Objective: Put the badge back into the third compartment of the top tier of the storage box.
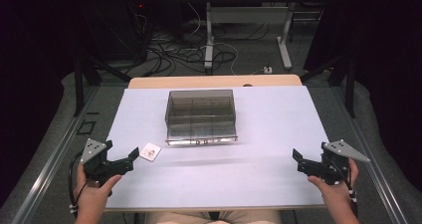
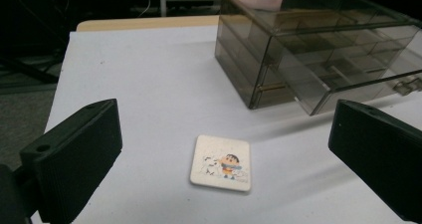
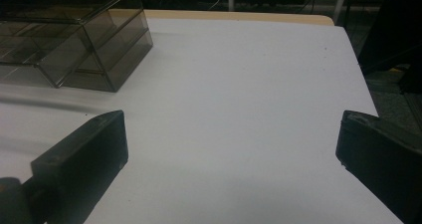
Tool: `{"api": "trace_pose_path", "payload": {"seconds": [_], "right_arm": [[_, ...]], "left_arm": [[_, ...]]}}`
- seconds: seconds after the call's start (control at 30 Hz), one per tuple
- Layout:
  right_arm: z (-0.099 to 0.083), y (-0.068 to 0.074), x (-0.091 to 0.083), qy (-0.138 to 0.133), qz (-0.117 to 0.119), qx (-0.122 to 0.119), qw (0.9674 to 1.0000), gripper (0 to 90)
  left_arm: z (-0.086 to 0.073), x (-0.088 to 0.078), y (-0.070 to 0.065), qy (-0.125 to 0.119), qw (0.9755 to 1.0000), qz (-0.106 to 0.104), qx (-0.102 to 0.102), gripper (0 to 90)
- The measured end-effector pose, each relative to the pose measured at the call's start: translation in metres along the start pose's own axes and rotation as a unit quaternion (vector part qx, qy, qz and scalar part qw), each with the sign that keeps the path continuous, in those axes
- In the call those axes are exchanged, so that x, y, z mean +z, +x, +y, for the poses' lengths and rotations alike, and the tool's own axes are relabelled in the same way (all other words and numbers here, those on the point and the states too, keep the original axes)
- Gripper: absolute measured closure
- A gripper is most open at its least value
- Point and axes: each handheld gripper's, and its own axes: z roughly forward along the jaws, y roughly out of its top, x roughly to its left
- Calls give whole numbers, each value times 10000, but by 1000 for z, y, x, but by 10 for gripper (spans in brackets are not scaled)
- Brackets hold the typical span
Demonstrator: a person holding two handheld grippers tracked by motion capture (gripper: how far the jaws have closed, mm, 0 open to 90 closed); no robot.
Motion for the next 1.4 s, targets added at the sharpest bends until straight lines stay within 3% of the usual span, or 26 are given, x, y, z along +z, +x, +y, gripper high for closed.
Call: {"api": "trace_pose_path", "payload": {"seconds": [0.03,0.2,0.4,0.47,0.63,0.83,1.03,1.1,1.13,1.3,1.4], "right_arm": [[0,-1,1,-3,58,-74,10000,0],[-1,-1,0,46,50,-6,10000,0],[0,-1,0,37,57,60,10000,0],[0,-1,0,21,54,39,10000,0],[1,0,1,14,79,24,10000,0],[2,-1,2,17,80,93,9999,0],[2,-2,2,-24,86,113,9999,0],[2,-3,1,6,118,101,9999,0],[2,-2,0,21,105,103,9999,0],[2,-4,0,-20,120,104,9999,0],[2,-4,0,-27,105,156,9998,0]], "left_arm": [[0,2,1,46,10000,-17,3,5],[2,9,-2,203,9998,-2,79,6],[8,17,-6,349,9994,-13,6,18],[10,21,-5,398,9991,68,109,21],[14,32,-2,598,9982,36,11,20],[20,48,-8,959,9951,96,209,21],[26,57,-18,1012,9938,250,374,39],[28,59,-18,1124,9923,274,437,39],[29,61,-18,1084,9931,256,358,39],[34,66,-12,1182,9920,317,303,39],[35,68,-7,1210,9920,336,127,47]]}}
